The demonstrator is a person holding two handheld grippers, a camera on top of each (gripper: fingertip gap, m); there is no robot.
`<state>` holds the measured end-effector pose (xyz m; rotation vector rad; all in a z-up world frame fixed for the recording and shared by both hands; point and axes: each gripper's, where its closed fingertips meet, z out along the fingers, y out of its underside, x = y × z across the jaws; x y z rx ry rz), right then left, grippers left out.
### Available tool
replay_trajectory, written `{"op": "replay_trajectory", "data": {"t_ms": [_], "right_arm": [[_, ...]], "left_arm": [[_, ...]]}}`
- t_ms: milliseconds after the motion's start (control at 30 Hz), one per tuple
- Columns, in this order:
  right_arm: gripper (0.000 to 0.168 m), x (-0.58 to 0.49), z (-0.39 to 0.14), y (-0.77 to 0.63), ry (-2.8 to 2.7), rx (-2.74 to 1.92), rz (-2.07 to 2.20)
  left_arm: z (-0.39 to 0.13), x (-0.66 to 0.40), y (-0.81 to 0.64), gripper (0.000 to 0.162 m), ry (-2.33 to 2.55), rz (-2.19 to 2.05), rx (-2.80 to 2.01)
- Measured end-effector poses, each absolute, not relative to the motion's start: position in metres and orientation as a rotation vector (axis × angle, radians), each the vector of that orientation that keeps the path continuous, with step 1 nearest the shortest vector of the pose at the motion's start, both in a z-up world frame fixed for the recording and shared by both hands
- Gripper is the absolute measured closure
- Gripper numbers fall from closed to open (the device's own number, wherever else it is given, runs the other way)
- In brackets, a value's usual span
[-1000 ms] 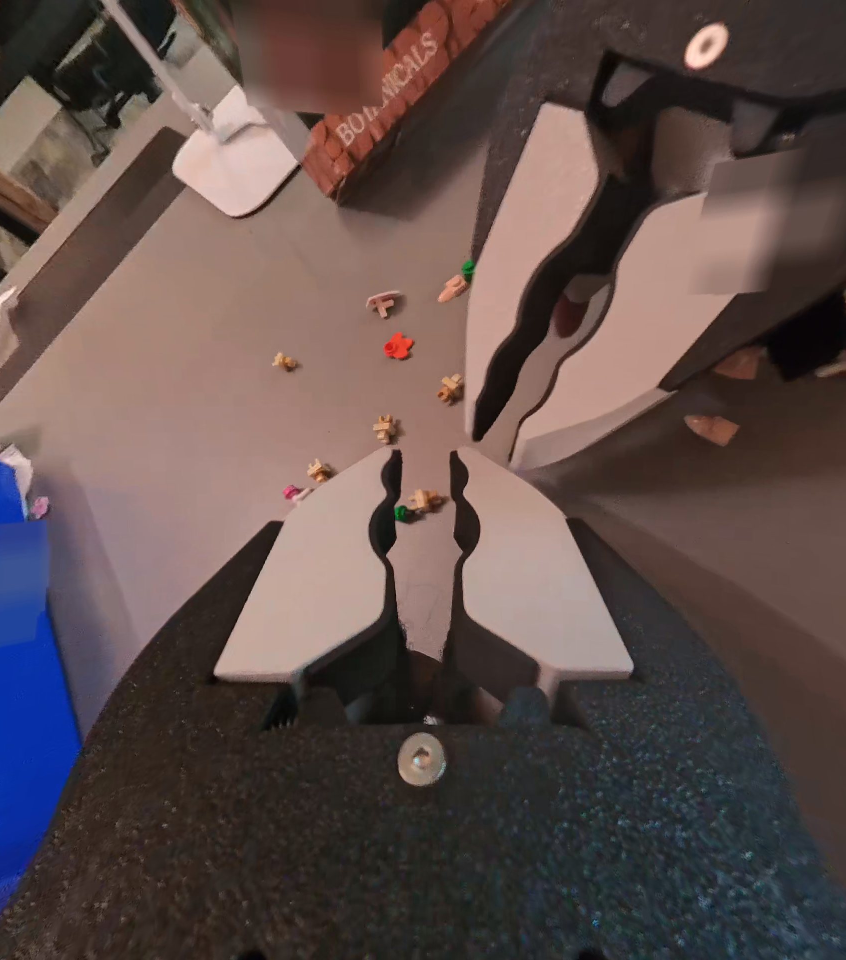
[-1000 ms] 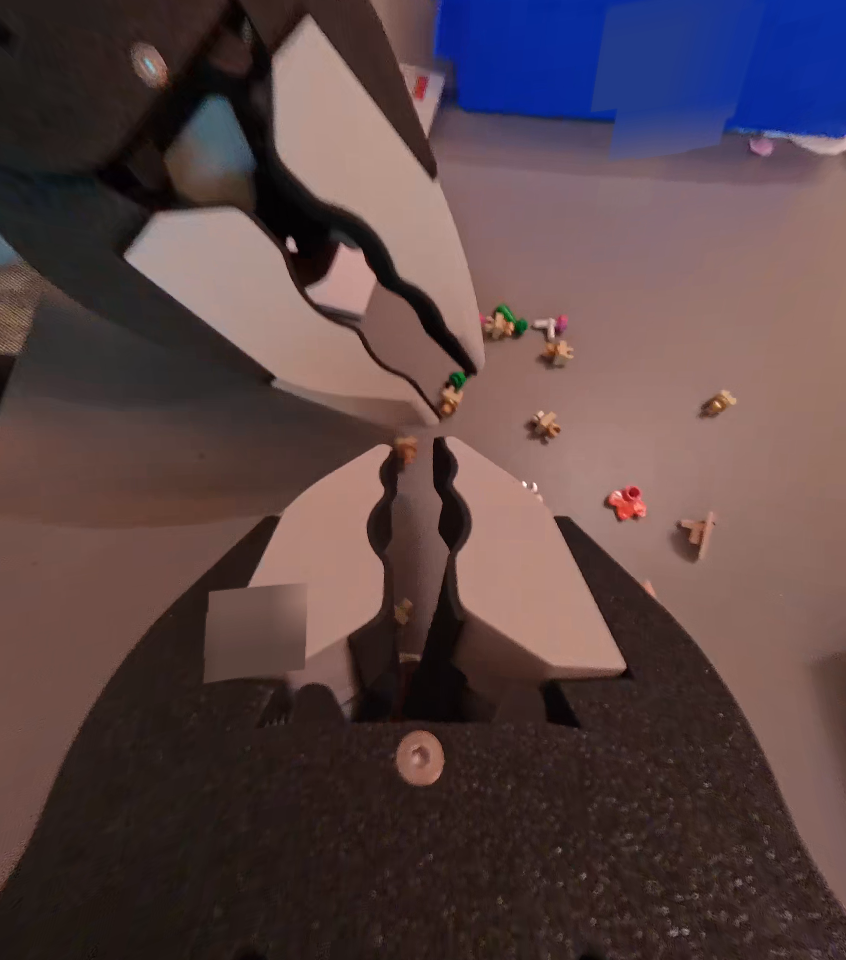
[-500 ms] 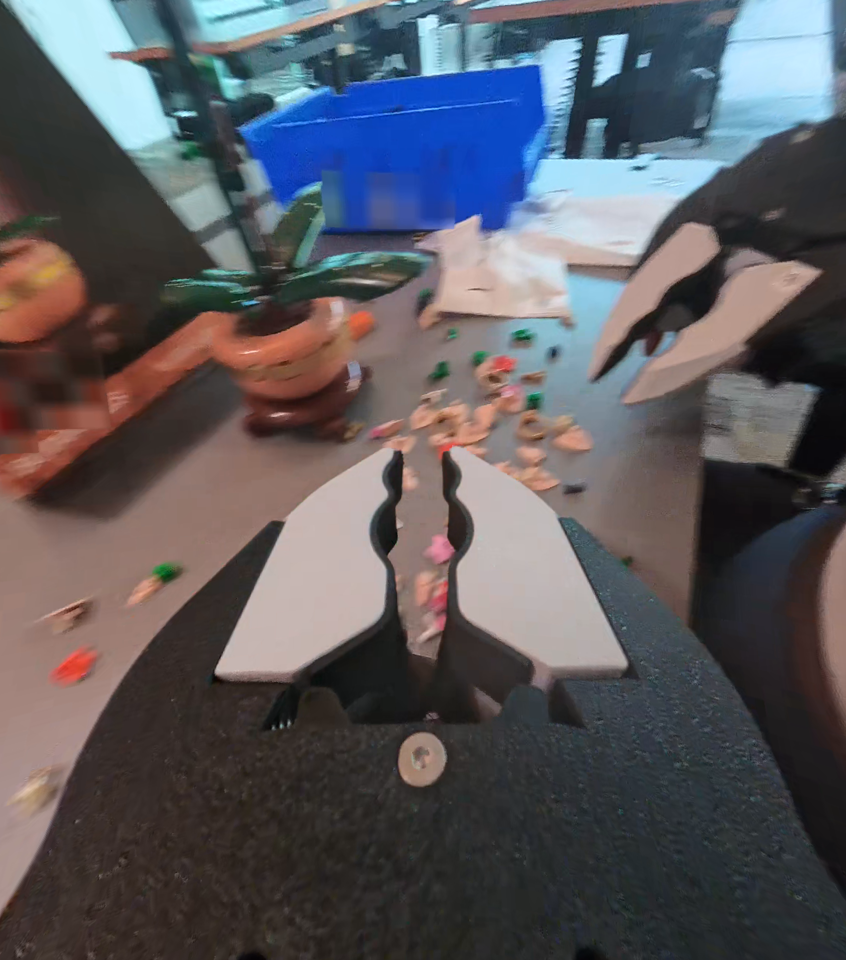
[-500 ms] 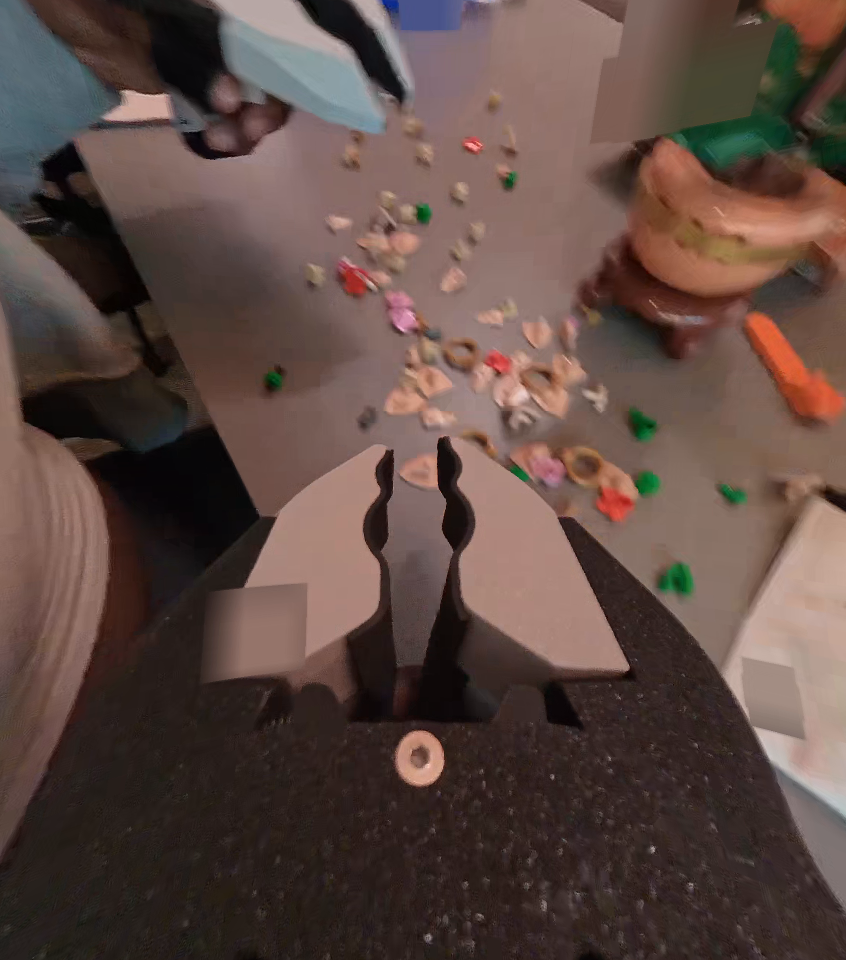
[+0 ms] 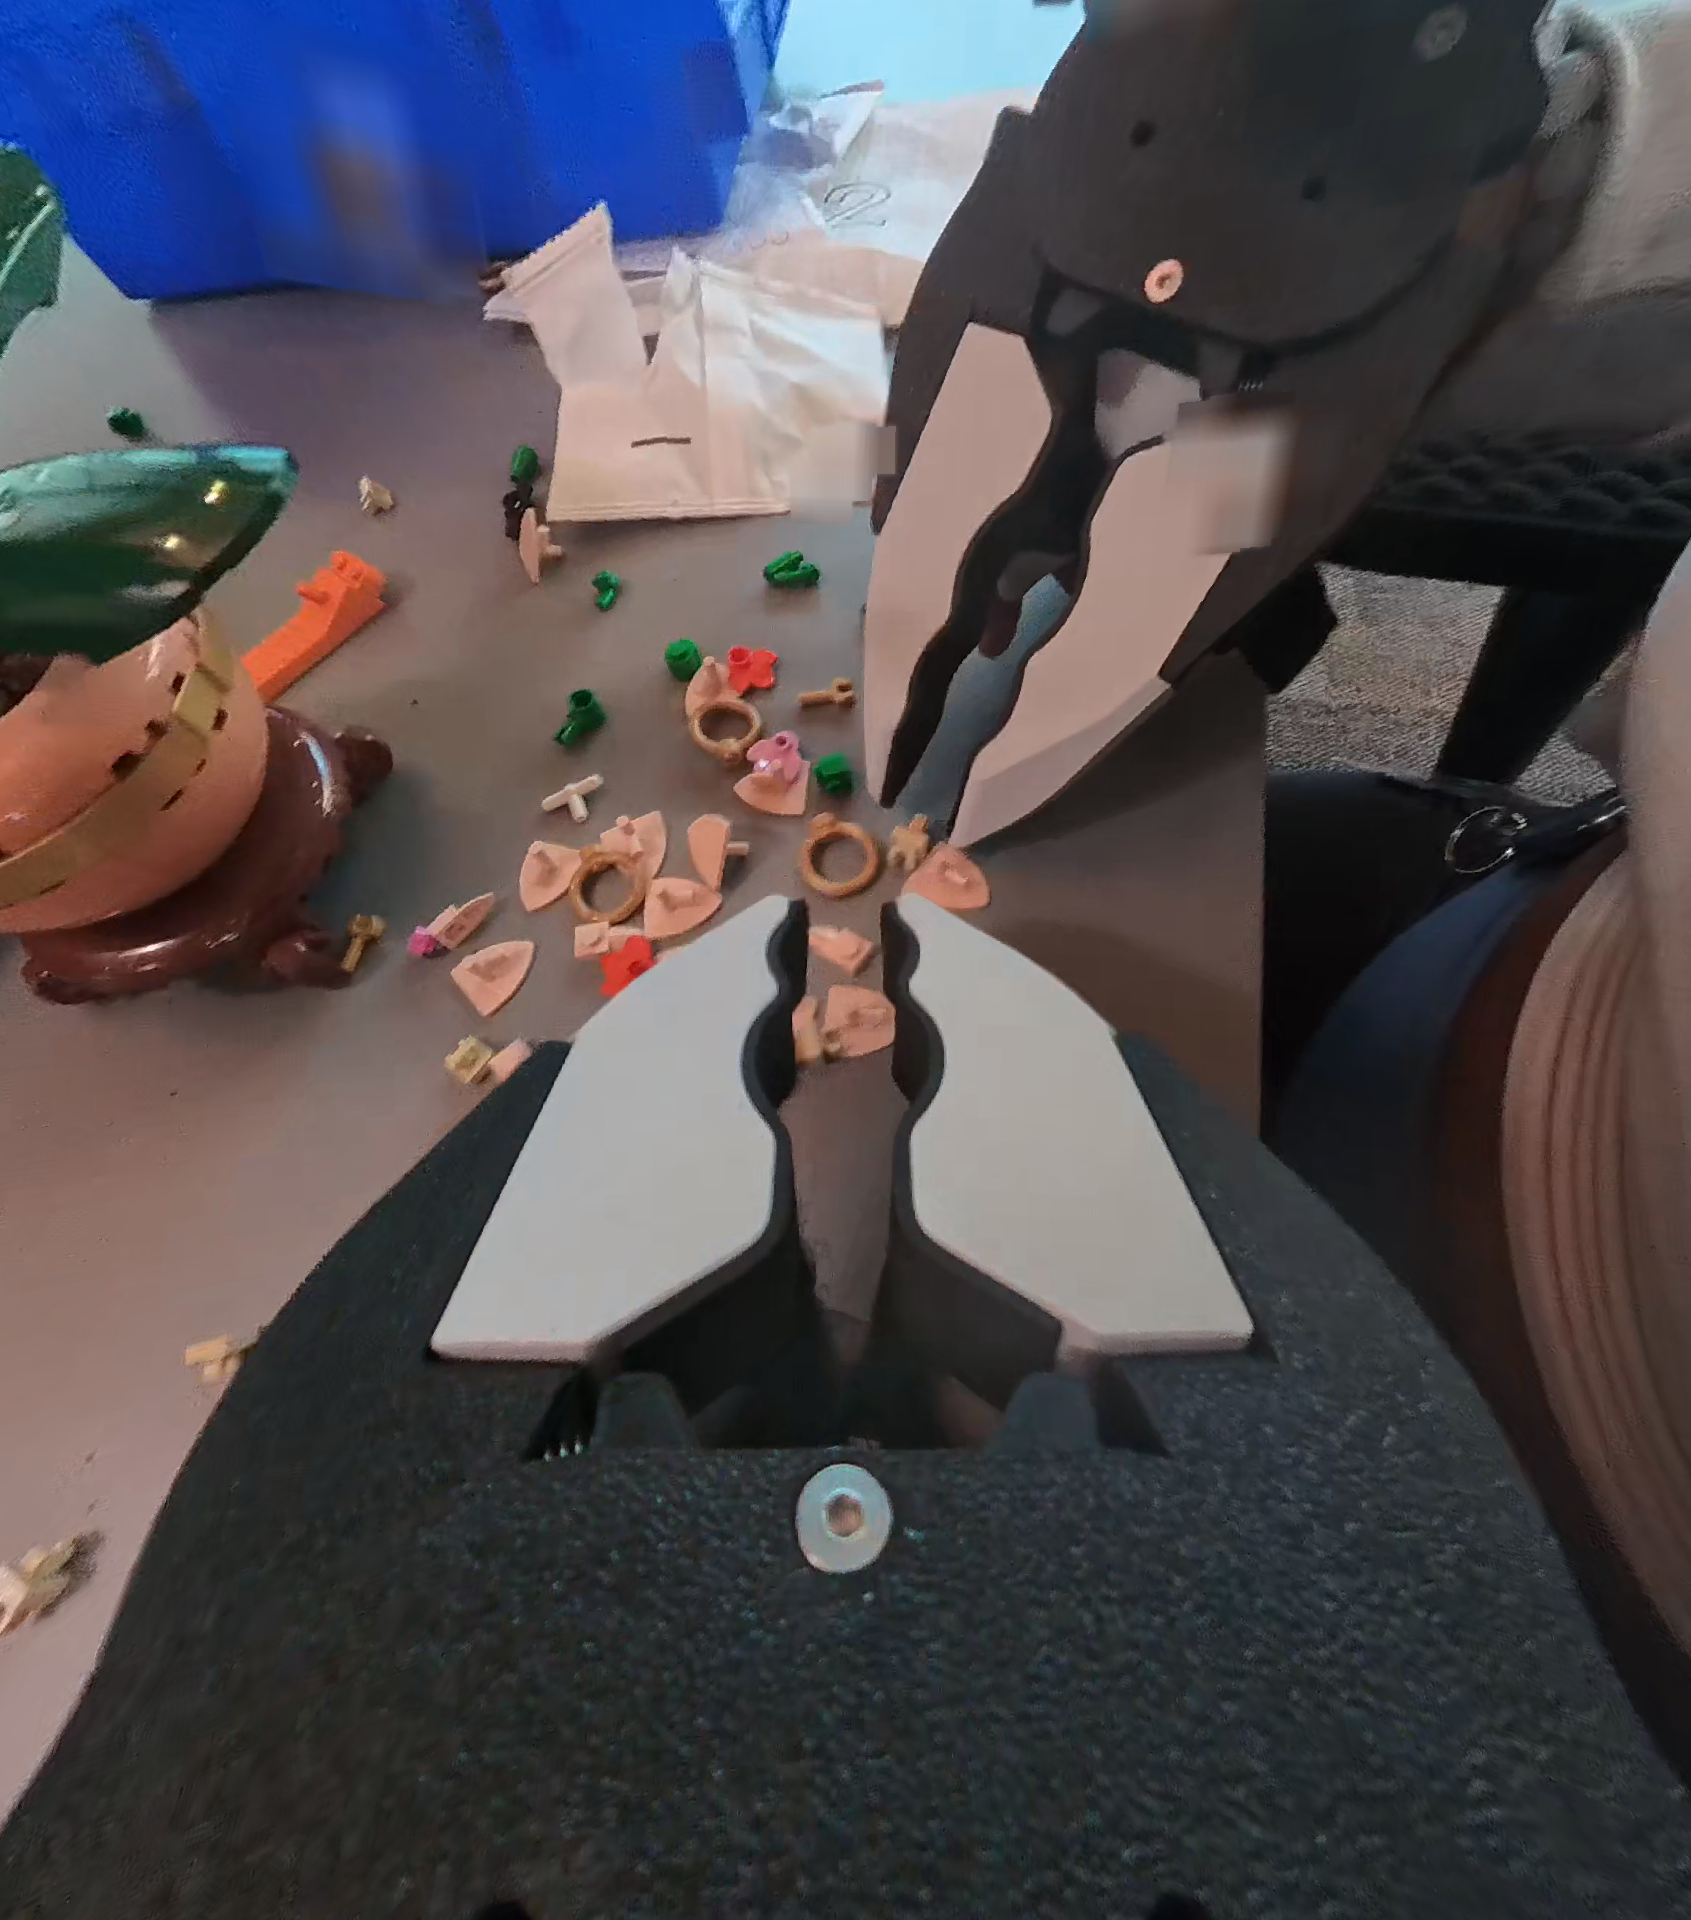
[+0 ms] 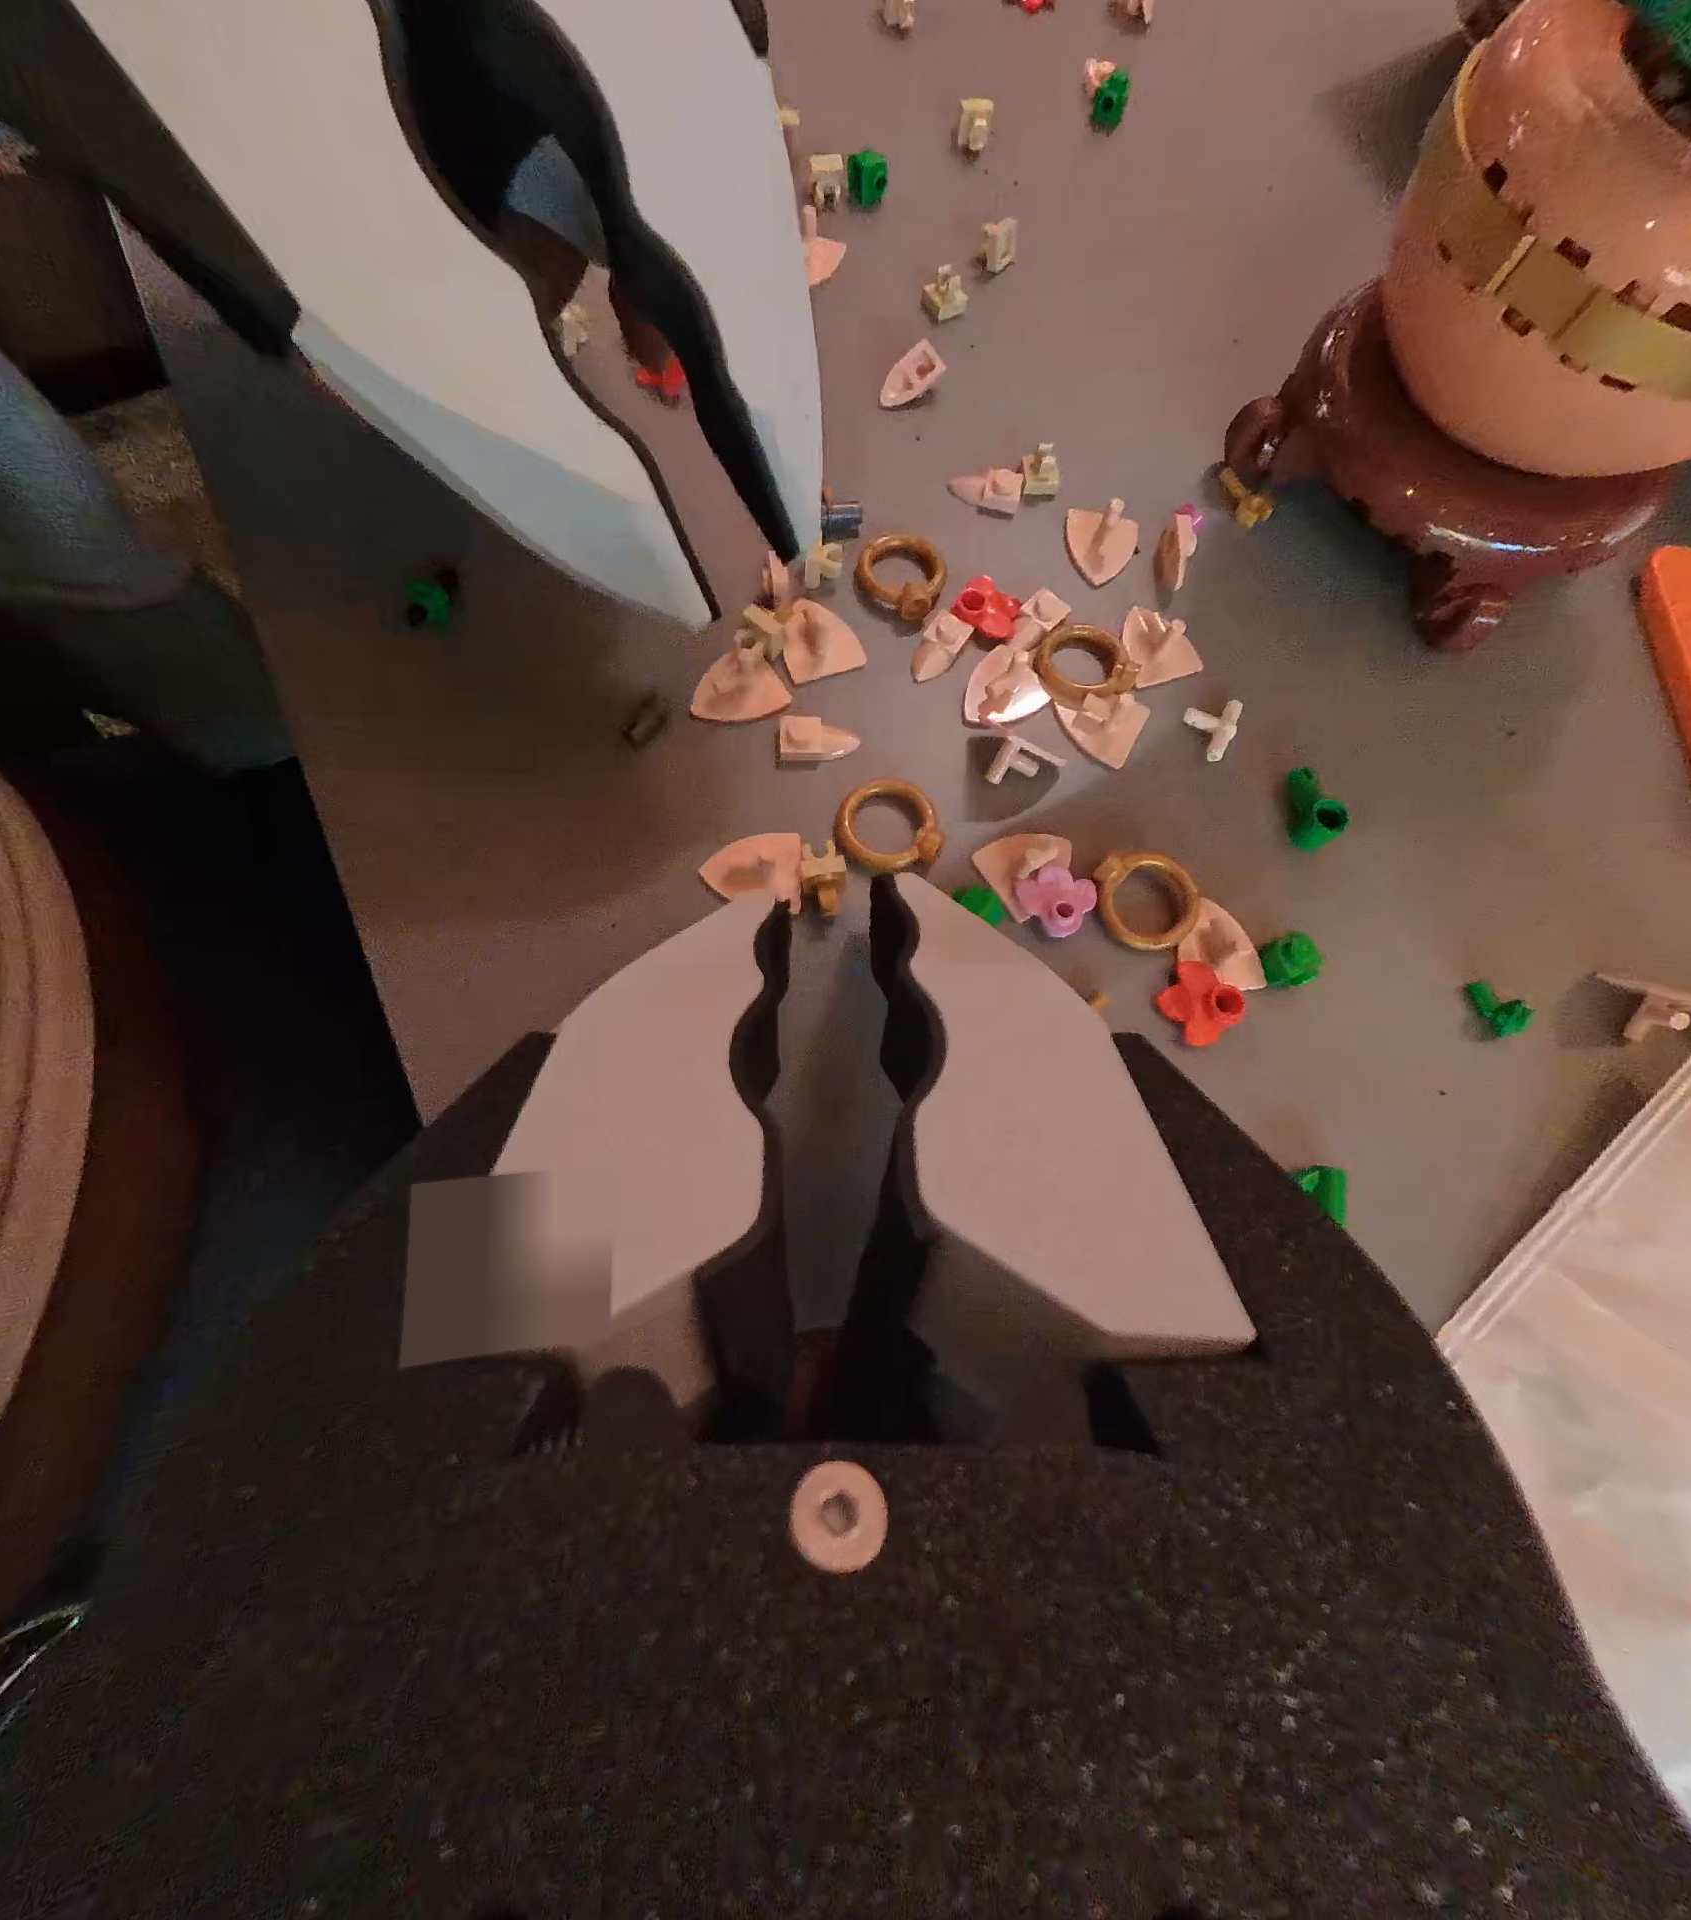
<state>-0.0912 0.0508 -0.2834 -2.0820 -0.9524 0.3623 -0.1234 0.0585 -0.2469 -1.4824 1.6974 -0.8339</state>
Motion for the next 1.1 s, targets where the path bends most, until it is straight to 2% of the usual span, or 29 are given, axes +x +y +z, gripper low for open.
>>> {"op": "replay_trajectory", "data": {"t_ms": [367, 500, 733, 967, 1100], "right_arm": [[0.160, -0.101, -0.278, 0.065, -0.975, -2.076, 0.341], [0.160, -0.132, -0.238, 0.076, -0.999, -1.807, 0.346], [0.160, -0.178, -0.197, 0.086, -1.082, -1.461, 0.335], [0.160, -0.194, -0.190, 0.082, -1.181, -1.356, 0.317], [0.160, -0.197, -0.190, 0.081, -1.213, -1.332, 0.294]], "left_arm": [[-0.241, -0.156, 0.091, 0.148, 1.545, -0.742, -1.572], [-0.233, -0.157, 0.081, 0.147, 1.396, -1.033, -1.653], [-0.193, -0.172, 0.067, 0.142, 0.989, -1.894, -1.729], [-0.187, -0.182, 0.072, 0.144, 0.875, -2.080, -1.750], [-0.180, -0.182, 0.068, 0.155, 0.892, -2.134, -1.692]]}}
